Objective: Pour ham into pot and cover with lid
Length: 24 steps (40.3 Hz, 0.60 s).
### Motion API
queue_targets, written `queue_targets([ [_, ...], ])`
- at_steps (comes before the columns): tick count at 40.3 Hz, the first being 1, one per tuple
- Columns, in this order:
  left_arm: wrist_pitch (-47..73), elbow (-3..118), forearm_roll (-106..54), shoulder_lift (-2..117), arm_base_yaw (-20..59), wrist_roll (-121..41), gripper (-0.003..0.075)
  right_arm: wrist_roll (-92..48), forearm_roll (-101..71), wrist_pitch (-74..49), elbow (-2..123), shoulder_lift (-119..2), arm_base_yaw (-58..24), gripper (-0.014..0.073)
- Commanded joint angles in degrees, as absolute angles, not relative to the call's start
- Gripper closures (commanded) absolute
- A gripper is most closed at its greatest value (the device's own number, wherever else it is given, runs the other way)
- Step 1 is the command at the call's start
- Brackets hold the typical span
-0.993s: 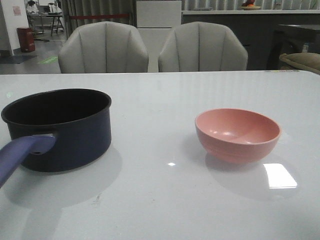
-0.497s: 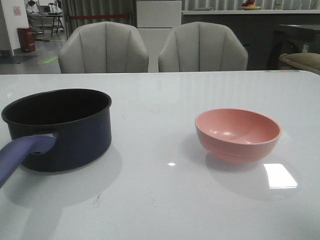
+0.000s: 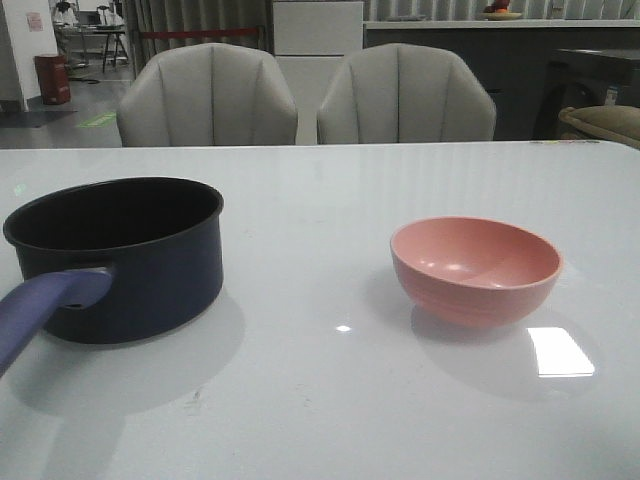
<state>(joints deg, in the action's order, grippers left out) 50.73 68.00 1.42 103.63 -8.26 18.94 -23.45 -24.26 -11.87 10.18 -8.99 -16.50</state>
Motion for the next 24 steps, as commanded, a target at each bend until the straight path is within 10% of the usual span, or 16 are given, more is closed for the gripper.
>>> queue_targets([
  [1,50.24,69.45,1.32,100.66,-8.36,18.66,0.0387,-24.07,-24.73,-7.51,11.68,-9.45,-16.41,0.0444],
  [24,48.84,69.55,1.91,96.17,-8.36,17.07,0.0386,-24.07,-24.73,-7.51,11.68,-9.45,-16.41,0.0444],
])
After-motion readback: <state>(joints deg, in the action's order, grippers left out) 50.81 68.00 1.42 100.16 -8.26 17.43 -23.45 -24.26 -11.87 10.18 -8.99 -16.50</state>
